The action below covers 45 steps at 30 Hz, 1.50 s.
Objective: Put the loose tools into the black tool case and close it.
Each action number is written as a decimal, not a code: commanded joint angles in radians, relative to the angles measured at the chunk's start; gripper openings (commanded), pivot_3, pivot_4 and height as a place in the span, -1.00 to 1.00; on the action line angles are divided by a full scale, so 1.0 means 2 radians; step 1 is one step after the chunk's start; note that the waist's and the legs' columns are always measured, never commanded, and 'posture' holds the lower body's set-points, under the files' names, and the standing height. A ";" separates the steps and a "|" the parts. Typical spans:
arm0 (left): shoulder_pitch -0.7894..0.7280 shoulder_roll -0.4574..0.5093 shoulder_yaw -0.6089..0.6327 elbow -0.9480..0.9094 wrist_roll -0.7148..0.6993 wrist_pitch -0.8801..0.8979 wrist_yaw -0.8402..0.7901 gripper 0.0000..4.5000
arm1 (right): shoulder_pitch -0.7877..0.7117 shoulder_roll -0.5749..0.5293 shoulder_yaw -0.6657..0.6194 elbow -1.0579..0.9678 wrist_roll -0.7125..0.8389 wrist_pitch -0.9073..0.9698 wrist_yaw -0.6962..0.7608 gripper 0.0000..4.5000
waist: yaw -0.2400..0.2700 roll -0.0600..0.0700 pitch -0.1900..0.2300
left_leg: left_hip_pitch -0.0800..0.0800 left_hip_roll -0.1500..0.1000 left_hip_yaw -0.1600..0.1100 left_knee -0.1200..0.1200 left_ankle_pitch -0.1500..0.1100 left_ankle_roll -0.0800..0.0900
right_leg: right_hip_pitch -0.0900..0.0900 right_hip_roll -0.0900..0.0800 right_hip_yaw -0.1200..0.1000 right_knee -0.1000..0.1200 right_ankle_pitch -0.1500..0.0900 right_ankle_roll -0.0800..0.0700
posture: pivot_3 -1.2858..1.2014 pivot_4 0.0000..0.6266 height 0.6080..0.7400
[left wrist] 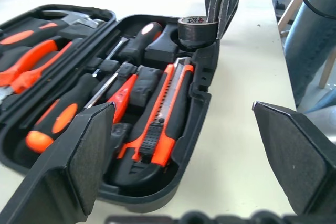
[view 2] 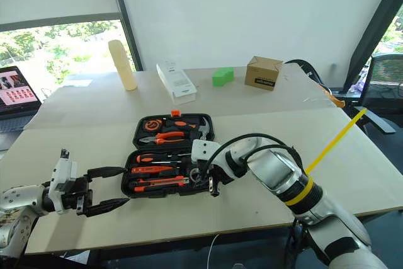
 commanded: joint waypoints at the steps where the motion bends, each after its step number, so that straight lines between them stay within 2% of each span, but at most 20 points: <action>1: 0.003 0.005 0.008 -0.021 -0.004 -0.002 0.005 1.00 | -0.005 -0.012 0.011 0.005 -0.022 -0.018 -0.002 -0.98 | 0.001 0.000 0.000 | 0.000 0.000 0.000 0.000 0.000 0.000 | 0.000 0.000 0.000 0.000 0.000 0.000 | 0.03 -0.52 1.00; 8: 0.000 0.004 0.005 -0.017 -0.003 -0.002 0.007 1.00 | -0.001 -0.013 0.026 0.038 -0.057 -0.050 -0.006 -0.98 | 0.002 0.000 0.000 | 0.000 0.000 0.001 0.000 0.000 0.000 | 0.000 0.000 0.000 0.000 0.000 0.000 | 0.03 -0.52 1.00; 10: -0.001 0.005 0.005 -0.015 -0.002 -0.001 0.007 1.00 | 0.000 -0.016 0.022 0.035 -0.060 -0.065 -0.001 -0.65 | 0.001 0.000 0.000 | 0.000 0.000 0.001 0.000 0.000 0.000 | 0.000 0.000 0.000 0.000 0.000 0.000 | 0.03 -0.52 1.00; 11: -0.002 0.006 0.005 -0.013 -0.002 -0.001 0.007 1.00 | -0.001 -0.017 0.016 0.031 -0.054 -0.064 0.004 -0.60 | 0.002 0.000 0.000 | 0.000 0.000 0.001 0.000 0.000 0.000 | 0.000 0.000 0.000 0.000 0.000 0.000 | 0.03 -0.52 1.00; 12: -0.002 0.007 0.006 -0.011 -0.001 0.001 0.009 1.00 | -0.001 -0.019 0.004 0.024 -0.044 -0.066 0.013 -0.40 | 0.002 0.000 0.000 | 0.000 0.000 0.001 0.000 0.000 0.000 | 0.000 0.000 0.000 0.000 0.000 0.000 | 0.03 -0.52 1.00; 13: -0.002 0.007 0.008 -0.009 -0.001 0.003 0.012 1.00 | 0.000 -0.017 -0.014 0.017 -0.027 -0.068 0.020 -0.31 | 0.003 0.000 0.000 | 0.000 0.000 0.001 0.000 0.000 0.000 | 0.000 0.000 0.000 0.000 0.000 0.000 | 0.03 -0.52 1.00; 14: -0.005 0.008 0.011 -0.005 -0.002 0.006 0.017 1.00 | 0.002 -0.012 -0.038 0.011 -0.007 -0.069 0.023 -0.11 | 0.003 0.000 0.000 | 0.000 0.000 0.001 0.000 0.000 0.000 | 0.000 0.000 0.000 0.000 0.000 0.000 | 0.03 -0.52 1.00; 15: -0.007 0.009 0.014 -0.001 -0.001 0.009 0.022 1.00 | 0.004 -0.010 -0.063 0.005 0.011 -0.072 0.024 -0.02 | 0.003 0.000 0.000 | 0.000 0.000 0.001 0.000 0.000 0.000 | 0.000 0.000 0.000 0.000 0.000 0.000 | 0.03 -0.52 1.00; 19: -0.020 0.010 0.032 0.015 -0.006 0.029 0.053 1.00 | 0.034 -0.042 -0.134 -0.020 0.061 -0.082 0.044 -0.02 | 0.004 0.000 0.000 | 0.000 0.000 0.001 0.000 0.000 0.000 | 0.000 0.000 0.000 -0.001 0.000 0.000 | 0.03 -0.52 1.00; 22: -0.024 0.013 0.038 0.023 -0.006 0.035 0.060 1.00 | 0.062 -0.062 -0.161 -0.027 0.071 -0.091 0.039 -0.02 | 0.005 0.000 0.000 | 0.000 0.000 0.001 0.000 0.000 0.001 | 0.001 0.000 0.000 -0.001 0.000 0.000 | 0.03 -0.52 1.00; 23: -0.029 0.013 0.041 0.034 0.003 0.035 0.075 1.00 | 0.081 -0.066 -0.178 -0.025 0.069 -0.096 0.018 -0.02 | 0.004 0.000 0.000 | 0.000 0.000 0.001 0.000 0.000 0.001 | 0.001 0.000 0.000 -0.001 0.000 0.000 | 0.03 -0.52 1.00; 24: -0.036 0.014 0.045 0.049 0.013 0.044 0.099 1.00 | 0.108 -0.068 -0.196 -0.021 0.058 -0.122 -0.005 -0.13 | 0.004 0.000 0.000 | 0.000 0.000 0.001 0.000 0.000 0.001 | 0.001 0.000 0.000 -0.001 0.000 0.000 | 0.03 -0.52 1.00; 27: -0.053 0.011 0.049 0.087 0.048 0.044 0.164 0.68 | 0.172 -0.068 -0.215 -0.017 0.012 -0.177 -0.073 -0.45 | 0.004 0.000 0.000 | 0.001 0.000 0.002 -0.001 0.000 0.000 | 0.001 0.000 0.000 -0.001 0.000 0.000 | 0.03 -0.52 1.00; 29: -0.063 0.003 0.049 0.099 0.058 0.061 0.203 0.33 | 0.200 -0.052 -0.219 -0.005 -0.018 -0.214 -0.128 -0.78 | 0.004 0.000 0.000 | 0.002 0.000 0.003 -0.001 0.000 0.000 | 0.000 0.000 0.000 0.000 0.000 0.000 | 0.03 -0.52 1.00; 31: -0.070 -0.006 0.042 0.103 0.071 0.070 0.235 0.03 | 0.219 -0.041 -0.217 0.015 -0.048 -0.254 -0.172 -1.00 | 0.003 0.000 0.000 | 0.002 0.000 0.004 -0.001 0.000 0.000 | 0.000 0.000 0.001 0.000 0.000 0.000 | 0.03 -0.52 1.00; 34: -0.075 -0.021 0.023 0.097 0.093 0.084 0.269 -0.43 | 0.221 -0.011 -0.222 0.053 -0.080 -0.291 -0.240 -1.00 | 0.002 -0.001 0.000 | 0.003 0.000 0.005 -0.001 0.000 0.000 | 0.001 -0.001 0.002 0.000 0.000 0.000 | 0.03 -0.52 1.00; 37: -0.080 -0.033 0.003 0.083 0.091 0.114 0.274 -0.89 | 0.209 0.008 -0.211 0.087 -0.095 -0.311 -0.262 -1.00 | 0.003 -0.001 0.000 | 0.003 0.001 0.005 -0.001 0.000 0.000 | 0.001 0.000 0.002 0.000 0.000 0.000 | 0.03 -0.52 1.00; 45: -0.086 -0.043 -0.040 0.042 0.088 0.174 0.271 -0.89 | 0.169 0.060 -0.177 0.136 -0.109 -0.332 -0.261 -1.00 | 0.001 -0.001 0.000 | 0.003 0.001 0.005 -0.001 0.000 0.000 | 0.000 0.000 0.002 0.000 0.000 0.000 | 0.03 -0.52 1.00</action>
